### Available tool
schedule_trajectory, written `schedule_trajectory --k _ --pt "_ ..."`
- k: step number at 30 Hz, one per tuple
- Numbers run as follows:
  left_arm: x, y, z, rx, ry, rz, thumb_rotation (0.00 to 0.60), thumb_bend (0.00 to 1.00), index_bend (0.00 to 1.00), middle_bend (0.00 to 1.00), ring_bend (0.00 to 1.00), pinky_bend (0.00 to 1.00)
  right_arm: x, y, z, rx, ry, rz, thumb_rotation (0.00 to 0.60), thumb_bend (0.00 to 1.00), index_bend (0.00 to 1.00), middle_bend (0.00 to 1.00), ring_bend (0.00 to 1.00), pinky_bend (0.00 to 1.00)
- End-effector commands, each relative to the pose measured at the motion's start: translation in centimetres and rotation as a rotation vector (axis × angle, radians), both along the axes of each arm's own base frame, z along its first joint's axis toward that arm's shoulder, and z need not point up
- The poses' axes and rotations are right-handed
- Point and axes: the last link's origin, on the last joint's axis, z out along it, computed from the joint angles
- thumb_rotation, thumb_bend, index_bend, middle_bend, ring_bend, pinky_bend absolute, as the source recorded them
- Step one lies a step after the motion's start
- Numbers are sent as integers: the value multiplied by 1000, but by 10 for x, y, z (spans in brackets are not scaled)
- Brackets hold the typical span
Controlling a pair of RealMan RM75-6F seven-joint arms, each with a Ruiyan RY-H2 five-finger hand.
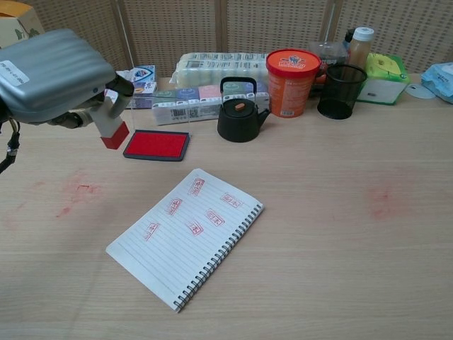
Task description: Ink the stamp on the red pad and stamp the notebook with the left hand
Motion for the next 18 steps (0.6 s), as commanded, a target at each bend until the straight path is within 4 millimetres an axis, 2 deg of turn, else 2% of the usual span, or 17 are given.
schedule_trajectory --k 1,10,18 --pt "-26 9 -4 -11 17 99 600 381 632 1000 1000 1000 0 0 0 1 1 -1 600 95 0 0 0 0" --pt "-73 24 -20 -32 55 275 600 380 632 1000 1000 1000 0 -1 -5 17 9 -6 600 95 0 0 0 0" --pt "-89 30 -34 -44 102 322 600 380 632 1000 1000 1000 0 -2 -6 20 11 -8 600 95 0 0 0 0"
